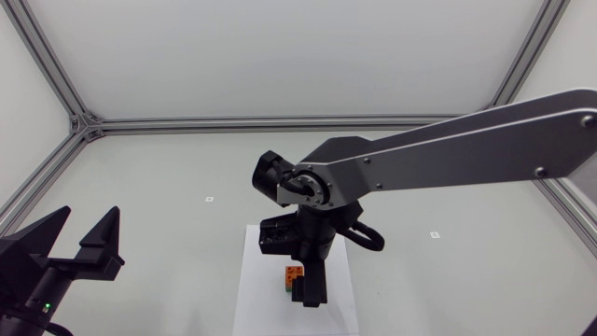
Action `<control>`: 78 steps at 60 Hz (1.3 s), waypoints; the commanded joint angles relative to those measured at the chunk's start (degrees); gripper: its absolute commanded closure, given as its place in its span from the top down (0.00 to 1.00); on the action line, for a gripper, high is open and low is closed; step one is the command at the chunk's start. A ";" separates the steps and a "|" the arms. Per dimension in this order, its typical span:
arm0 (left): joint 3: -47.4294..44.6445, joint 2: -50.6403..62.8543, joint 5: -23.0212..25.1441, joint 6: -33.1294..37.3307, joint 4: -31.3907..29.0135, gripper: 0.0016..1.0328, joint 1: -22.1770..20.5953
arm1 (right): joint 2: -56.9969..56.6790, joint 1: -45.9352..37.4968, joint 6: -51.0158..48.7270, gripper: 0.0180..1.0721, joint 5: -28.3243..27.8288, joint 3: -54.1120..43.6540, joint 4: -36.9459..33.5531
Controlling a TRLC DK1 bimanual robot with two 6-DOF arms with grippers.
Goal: Pick up the orange 2x2 brick with the right arm and stack it on top of the green 2x2 brick in the center
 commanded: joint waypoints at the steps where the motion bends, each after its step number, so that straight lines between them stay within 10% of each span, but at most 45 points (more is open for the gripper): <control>1: -2.35 -0.45 0.23 0.73 -0.84 0.96 0.31 | -4.78 -1.09 -0.28 0.96 -0.79 -1.24 -1.21; 31: -2.35 -0.45 0.32 0.73 -0.84 0.96 0.31 | -26.58 -12.61 8.07 0.96 -0.70 -9.41 1.52; 78: -2.35 -0.45 0.23 0.73 -0.84 0.96 0.31 | -54.53 -53.30 6.14 0.96 -7.73 -29.45 19.71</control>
